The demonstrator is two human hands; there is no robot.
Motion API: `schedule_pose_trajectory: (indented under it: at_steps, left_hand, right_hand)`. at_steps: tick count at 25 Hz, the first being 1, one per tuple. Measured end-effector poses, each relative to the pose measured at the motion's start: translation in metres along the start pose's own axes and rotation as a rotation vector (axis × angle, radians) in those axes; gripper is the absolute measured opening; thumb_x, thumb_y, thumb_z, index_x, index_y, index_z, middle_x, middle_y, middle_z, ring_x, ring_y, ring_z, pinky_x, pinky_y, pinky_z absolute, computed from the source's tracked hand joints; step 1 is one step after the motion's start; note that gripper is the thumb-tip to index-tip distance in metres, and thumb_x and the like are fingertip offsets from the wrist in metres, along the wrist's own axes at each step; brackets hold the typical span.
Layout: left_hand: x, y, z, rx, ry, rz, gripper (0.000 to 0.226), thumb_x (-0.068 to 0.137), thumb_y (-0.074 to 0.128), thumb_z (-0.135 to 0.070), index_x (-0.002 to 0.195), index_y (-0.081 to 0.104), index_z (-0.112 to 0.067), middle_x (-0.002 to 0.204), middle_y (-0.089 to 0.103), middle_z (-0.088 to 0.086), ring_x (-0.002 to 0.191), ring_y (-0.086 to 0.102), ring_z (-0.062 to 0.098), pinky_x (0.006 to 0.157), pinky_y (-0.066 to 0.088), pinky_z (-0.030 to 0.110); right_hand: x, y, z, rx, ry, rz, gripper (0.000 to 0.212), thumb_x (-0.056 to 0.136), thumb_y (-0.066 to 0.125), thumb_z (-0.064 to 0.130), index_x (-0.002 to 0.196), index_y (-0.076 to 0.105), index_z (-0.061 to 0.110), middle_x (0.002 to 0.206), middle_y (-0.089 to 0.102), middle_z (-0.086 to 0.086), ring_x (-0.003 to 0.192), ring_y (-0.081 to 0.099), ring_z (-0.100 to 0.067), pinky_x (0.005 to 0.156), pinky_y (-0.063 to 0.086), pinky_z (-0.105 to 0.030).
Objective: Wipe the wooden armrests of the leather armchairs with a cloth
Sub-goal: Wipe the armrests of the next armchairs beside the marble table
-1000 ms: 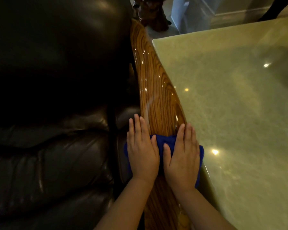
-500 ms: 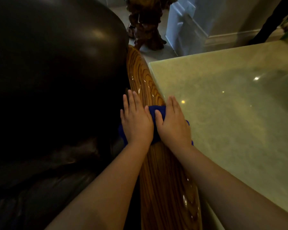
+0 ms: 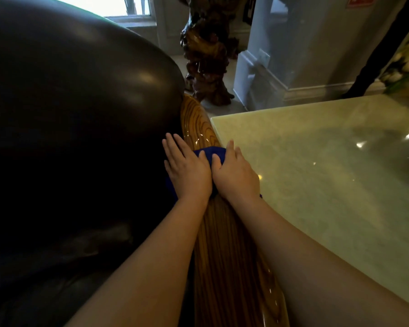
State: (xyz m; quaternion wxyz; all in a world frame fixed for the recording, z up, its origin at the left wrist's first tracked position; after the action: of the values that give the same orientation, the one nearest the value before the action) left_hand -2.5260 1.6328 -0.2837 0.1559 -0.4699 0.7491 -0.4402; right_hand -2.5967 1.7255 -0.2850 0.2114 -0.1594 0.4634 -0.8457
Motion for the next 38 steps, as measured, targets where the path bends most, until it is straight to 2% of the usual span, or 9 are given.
schedule_pose_trajectory:
  at_steps: [4,7,9,12,16,19,24,32,38]
  left_hand:
    - [-0.053,-0.014,0.011,-0.165,-0.061,0.105,0.067,0.094,0.032,-0.034,0.143,-0.009,-0.012,0.155,-0.009,0.013,0.143,0.003,0.026,0.115,0.016,0.04]
    - [-0.116,-0.025,0.021,-0.403,-0.08,0.21,0.072,0.094,0.036,-0.029,0.14,-0.019,-0.028,0.155,-0.013,0.004,0.142,0.008,0.021,0.11,0.016,0.028]
    - [-0.151,-0.029,0.026,-0.363,-0.065,0.258,0.078,0.094,0.036,-0.03,0.128,-0.033,-0.04,0.151,-0.026,-0.006,0.142,0.004,0.016,0.11,0.017,0.027]
    - [-0.16,-0.029,0.029,-0.241,-0.043,0.249,0.081,0.093,0.036,-0.028,0.121,-0.039,-0.04,0.138,-0.041,-0.018,0.142,-0.003,0.013,0.115,0.021,0.033]
    - [-0.142,-0.027,0.022,-0.251,0.003,0.301,0.078,0.093,0.035,-0.026,0.118,-0.035,-0.05,0.13,-0.04,-0.034,0.14,-0.008,0.005,0.115,0.017,0.032]
    - [-0.113,-0.021,0.017,-0.271,0.003,0.301,0.074,0.094,0.033,-0.025,0.12,-0.03,-0.054,0.129,-0.036,-0.039,0.14,-0.004,0.003,0.108,0.019,0.025]
    - [-0.038,-0.008,0.001,-0.204,0.103,0.33,0.066,0.096,0.03,-0.025,0.125,-0.028,-0.037,0.138,-0.032,-0.02,0.138,-0.014,0.007,0.115,0.023,0.036]
    - [0.038,0.015,-0.005,-0.119,0.067,0.337,0.065,0.096,0.028,-0.026,0.141,-0.018,-0.02,0.154,-0.021,-0.002,0.141,-0.016,0.014,0.115,0.011,0.034]
    - [0.028,0.011,-0.003,-0.123,0.092,0.383,0.062,0.097,0.029,-0.021,0.143,-0.012,-0.017,0.154,-0.02,0.001,0.141,-0.016,0.017,0.113,0.002,0.032]
  right_hand:
    - [-0.057,-0.017,0.003,-0.071,-0.109,-0.046,0.062,0.091,0.031,0.044,0.144,0.014,0.017,0.152,0.025,-0.012,0.136,0.029,-0.027,0.104,0.035,-0.043]
    - [-0.103,-0.019,-0.008,-0.125,-0.117,0.013,0.063,0.088,0.029,0.045,0.144,0.009,0.023,0.155,0.017,-0.006,0.141,0.018,-0.026,0.107,0.034,-0.049]
    - [-0.133,-0.017,-0.018,-0.154,-0.099,0.031,0.065,0.087,0.03,0.044,0.145,0.01,0.024,0.155,0.015,-0.005,0.141,0.017,-0.027,0.11,0.031,-0.048]
    - [-0.152,-0.017,-0.025,-0.161,-0.08,0.029,0.065,0.084,0.037,0.038,0.143,0.017,0.019,0.152,0.021,-0.005,0.14,0.021,-0.025,0.107,0.031,-0.045]
    - [-0.134,-0.021,-0.015,-0.22,-0.128,0.029,0.06,0.083,0.034,0.035,0.138,0.031,0.013,0.145,0.04,-0.011,0.133,0.035,-0.027,0.1,0.037,-0.046]
    - [-0.107,-0.017,-0.007,-0.217,-0.159,0.057,0.059,0.085,0.034,0.034,0.139,0.029,0.013,0.147,0.036,-0.01,0.136,0.031,-0.025,0.103,0.034,-0.044]
    - [-0.033,-0.001,0.011,-0.128,-0.156,0.111,0.058,0.094,0.03,0.033,0.145,0.01,0.015,0.156,0.013,-0.008,0.143,0.012,-0.02,0.115,0.024,-0.037]
    - [0.045,0.016,0.025,0.027,-0.141,0.133,0.054,0.096,0.03,0.028,0.145,0.013,0.014,0.156,0.014,-0.008,0.14,0.021,-0.018,0.112,0.029,-0.038]
    - [0.042,0.013,0.024,0.16,-0.139,0.186,0.051,0.094,0.032,0.025,0.144,0.022,0.016,0.153,0.024,-0.007,0.14,0.02,-0.017,0.114,0.017,-0.032]
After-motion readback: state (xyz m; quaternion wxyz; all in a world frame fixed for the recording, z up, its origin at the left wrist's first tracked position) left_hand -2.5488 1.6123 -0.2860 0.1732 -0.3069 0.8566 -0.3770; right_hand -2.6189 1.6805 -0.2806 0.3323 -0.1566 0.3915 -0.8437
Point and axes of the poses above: each hand's wrist, its own x-axis towards the middle knuckle, its own y-axis out of the palm, z = x × y, the point moved 7 cm from there along x, towards the middle knuckle
